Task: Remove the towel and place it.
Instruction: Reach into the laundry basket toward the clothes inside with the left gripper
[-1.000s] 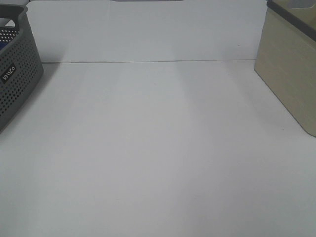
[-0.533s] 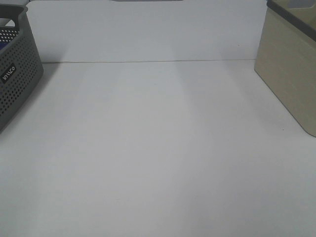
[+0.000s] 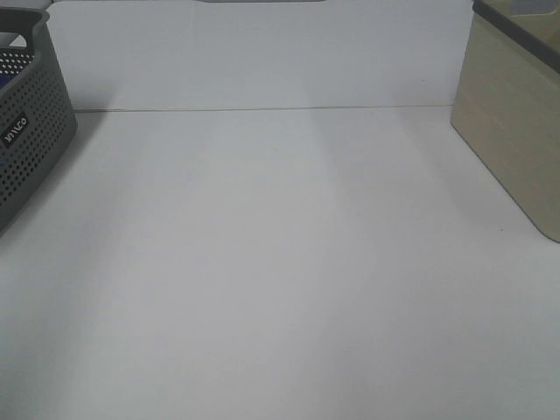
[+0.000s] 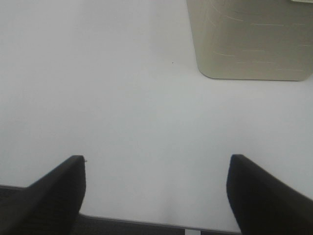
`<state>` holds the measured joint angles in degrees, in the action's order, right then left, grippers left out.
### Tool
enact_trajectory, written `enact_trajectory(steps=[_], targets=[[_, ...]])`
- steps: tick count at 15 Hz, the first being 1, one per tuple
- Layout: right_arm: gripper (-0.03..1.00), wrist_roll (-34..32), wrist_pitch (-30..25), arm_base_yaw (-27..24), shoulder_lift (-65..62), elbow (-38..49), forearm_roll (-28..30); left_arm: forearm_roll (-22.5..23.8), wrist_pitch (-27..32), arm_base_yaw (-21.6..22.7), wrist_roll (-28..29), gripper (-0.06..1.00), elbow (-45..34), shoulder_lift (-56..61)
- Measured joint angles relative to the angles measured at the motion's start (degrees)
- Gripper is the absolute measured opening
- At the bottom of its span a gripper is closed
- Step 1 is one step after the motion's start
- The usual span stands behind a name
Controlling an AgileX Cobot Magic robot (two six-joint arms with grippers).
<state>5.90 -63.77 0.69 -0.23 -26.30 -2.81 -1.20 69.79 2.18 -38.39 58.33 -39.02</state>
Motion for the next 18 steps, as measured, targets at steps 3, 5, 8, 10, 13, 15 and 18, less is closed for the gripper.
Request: enact_trajectory(steps=[3,5,8,10,13,15,18], targets=[[0.77,0.0,0.0,0.0,0.0,0.0,0.0,5.8,-0.1,0.0,-8.9,0.99,14.1,-15.8],[0.77,0.0,0.0,0.0,0.0,0.0,0.0,7.1,-0.2,0.0,-14.2,0.99,22.8,-28.5],[0.77,0.0,0.0,0.0,0.0,0.0,0.0,10.5,-0.2,0.0,-20.7,0.99,29.3,-40.4],[0.77,0.0,0.1,0.0,0.0,0.0,0.0,16.4,-1.5,0.0,-22.3,0.99,31.5,-47.1],[0.77,0.0,0.1,0.0,0.0,0.0,0.0,25.8,-4.0,0.1,-22.5,0.99,32.3,-54.5],[0.77,0.0,0.1,0.0,0.0,0.0,0.0,30.5,-6.4,1.3,-22.9,0.99,32.3,-59.0],[0.77,0.0,0.1,0.0,0.0,0.0,0.0,31.6,-9.4,5.8,-26.0,0.99,32.3,-65.0]])
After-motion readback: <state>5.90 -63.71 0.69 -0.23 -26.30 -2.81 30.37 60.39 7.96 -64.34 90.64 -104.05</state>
